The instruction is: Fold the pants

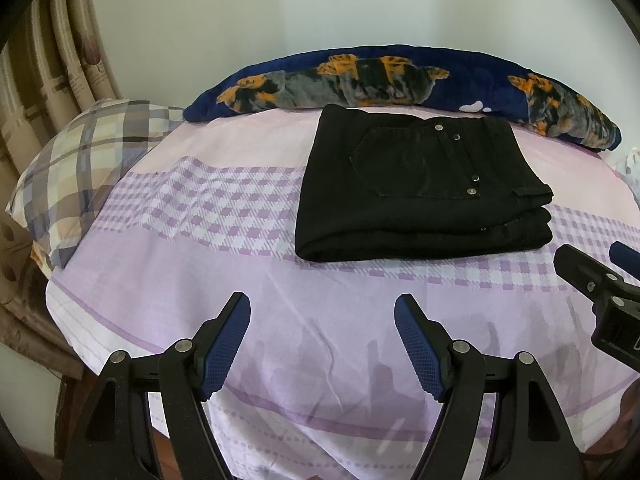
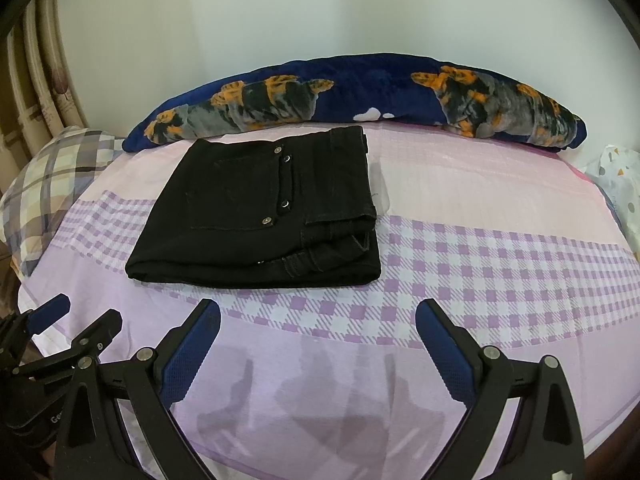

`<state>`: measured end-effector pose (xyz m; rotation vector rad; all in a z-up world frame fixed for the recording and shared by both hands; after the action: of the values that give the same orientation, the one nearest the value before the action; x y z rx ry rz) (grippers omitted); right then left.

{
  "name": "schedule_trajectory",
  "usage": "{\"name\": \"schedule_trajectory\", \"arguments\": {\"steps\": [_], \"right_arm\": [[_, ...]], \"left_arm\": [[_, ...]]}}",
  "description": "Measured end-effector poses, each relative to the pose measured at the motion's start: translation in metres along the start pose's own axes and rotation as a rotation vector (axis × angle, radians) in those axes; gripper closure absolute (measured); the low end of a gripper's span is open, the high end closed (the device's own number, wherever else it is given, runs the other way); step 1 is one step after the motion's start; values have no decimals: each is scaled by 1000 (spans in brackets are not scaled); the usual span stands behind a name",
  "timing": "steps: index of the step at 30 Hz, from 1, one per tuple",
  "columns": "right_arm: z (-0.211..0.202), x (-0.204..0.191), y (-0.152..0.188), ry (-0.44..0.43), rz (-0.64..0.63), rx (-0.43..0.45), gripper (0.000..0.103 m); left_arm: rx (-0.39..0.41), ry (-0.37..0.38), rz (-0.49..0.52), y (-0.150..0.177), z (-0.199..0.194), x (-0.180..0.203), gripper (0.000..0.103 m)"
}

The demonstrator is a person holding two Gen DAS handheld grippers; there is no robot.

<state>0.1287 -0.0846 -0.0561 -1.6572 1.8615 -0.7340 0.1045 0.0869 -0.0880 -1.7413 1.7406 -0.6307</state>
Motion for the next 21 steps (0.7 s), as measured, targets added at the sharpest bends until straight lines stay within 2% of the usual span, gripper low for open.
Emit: {"name": "schedule_trajectory", "arguments": {"steps": [16,21], "right_arm": [[6,5,5,2,4,-14,6],[7,5,5,2,4,-18,6]], "left_arm": [[-13,-2,12,2,8,-5,28],[-20,18,13,2,12,-6,28]]}}
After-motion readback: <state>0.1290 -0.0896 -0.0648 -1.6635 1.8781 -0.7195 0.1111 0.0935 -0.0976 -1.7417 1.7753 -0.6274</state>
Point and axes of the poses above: each gripper's, at about its wrist camera, not at the fingertips, and z roughly the way its jaws point, x to its right, y to its underside, the point moved 4 cm from there along z, roughly the way its jaws point, and after that the axes turned 10 degrees about x, right-handed, at the moved point
